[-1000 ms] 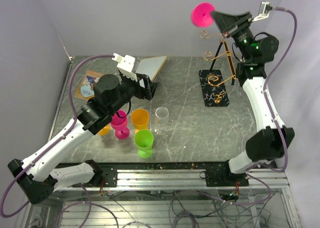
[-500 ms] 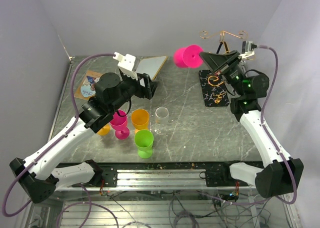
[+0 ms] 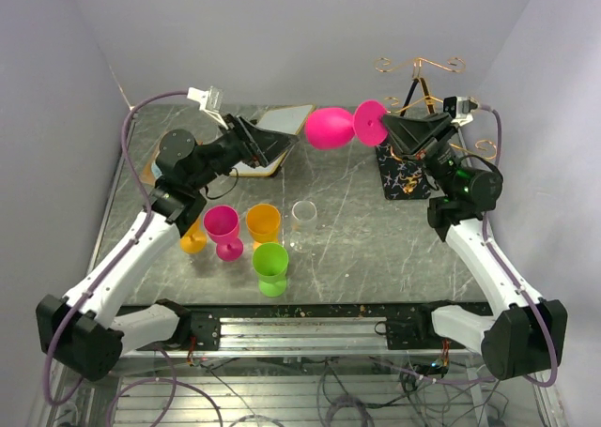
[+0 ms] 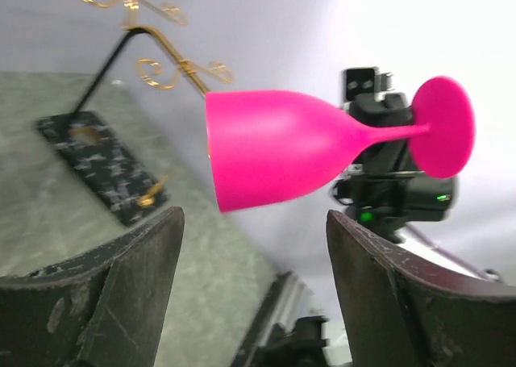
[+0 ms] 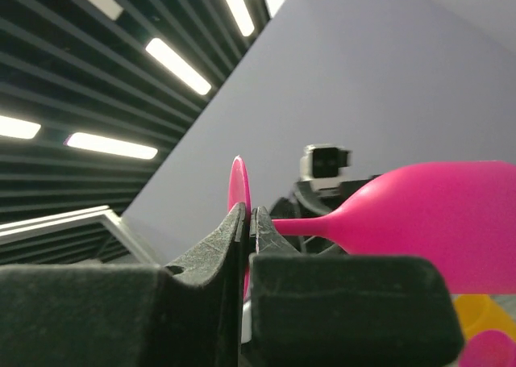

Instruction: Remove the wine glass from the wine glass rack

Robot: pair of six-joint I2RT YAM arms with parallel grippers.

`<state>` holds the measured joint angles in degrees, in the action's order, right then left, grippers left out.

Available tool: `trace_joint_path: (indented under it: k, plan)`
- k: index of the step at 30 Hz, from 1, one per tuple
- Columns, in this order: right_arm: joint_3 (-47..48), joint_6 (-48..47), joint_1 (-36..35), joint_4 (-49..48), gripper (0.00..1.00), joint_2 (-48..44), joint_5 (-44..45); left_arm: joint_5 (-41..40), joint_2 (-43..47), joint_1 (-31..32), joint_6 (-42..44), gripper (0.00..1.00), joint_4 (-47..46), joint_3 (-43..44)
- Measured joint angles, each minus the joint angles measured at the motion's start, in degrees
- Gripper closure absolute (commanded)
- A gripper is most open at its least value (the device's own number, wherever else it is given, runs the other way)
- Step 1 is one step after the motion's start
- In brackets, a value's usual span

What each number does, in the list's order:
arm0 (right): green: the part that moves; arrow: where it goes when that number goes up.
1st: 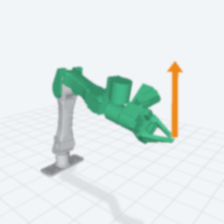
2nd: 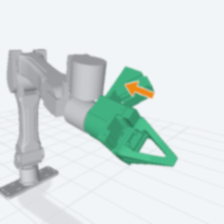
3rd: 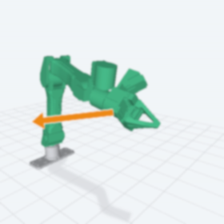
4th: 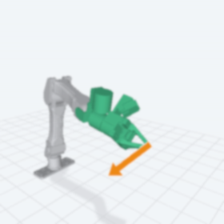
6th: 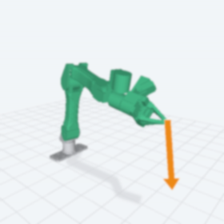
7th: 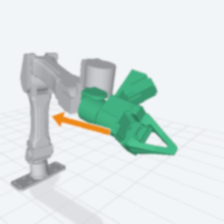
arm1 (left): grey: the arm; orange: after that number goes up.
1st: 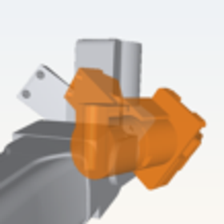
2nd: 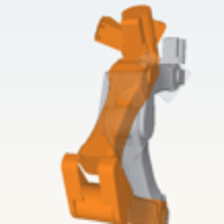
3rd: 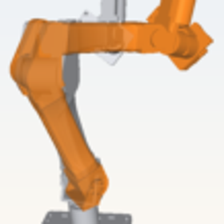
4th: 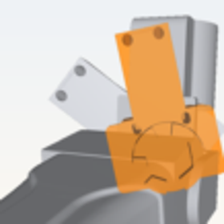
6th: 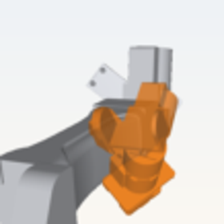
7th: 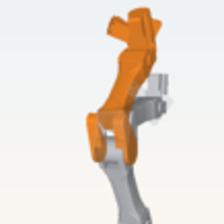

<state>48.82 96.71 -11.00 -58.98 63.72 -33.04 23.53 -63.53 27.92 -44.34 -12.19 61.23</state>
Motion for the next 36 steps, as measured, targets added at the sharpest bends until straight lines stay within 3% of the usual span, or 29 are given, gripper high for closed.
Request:
trace_joint_path:
  k: [9,14,20,27,31,36]
  plan:
    - [-3.30,13.53,-0.48,-13.84,1.00,1.27,0.09,14.36,-10.93,-2.49,-29.79,0.31,-34.12,-6.58]
    - [-5.16,17.62,-0.63,-18.40,1.00,2.51,0.50,16.74,-14.16,-1.81,-40.44,0.50,-48.98,-8.04]
    - [-6.12,20.11,-0.70,-22.12,1.00,2.62,1.55,17.27,-18.34,0.72,-50.25,0.58,-63.19,-8.07]
    - [-7.93,21.53,-0.66,-24.09,1.00,2.54,2.51,17.29,-21.99,4.35,-56.08,0.79,-70.01,-7.37]
    - [-9.01,20.15,-0.63,-22.91,0.87,1.57,3.63,17.29,-21.24,4.70,-56.13,0.91,-70.79,-6.21]
    - [-9.75,12.11,-0.66,-14.47,0.58,-2.43,3.96,17.62,-18.03,4.98,-52.83,0.93,-69.85,-6.34]
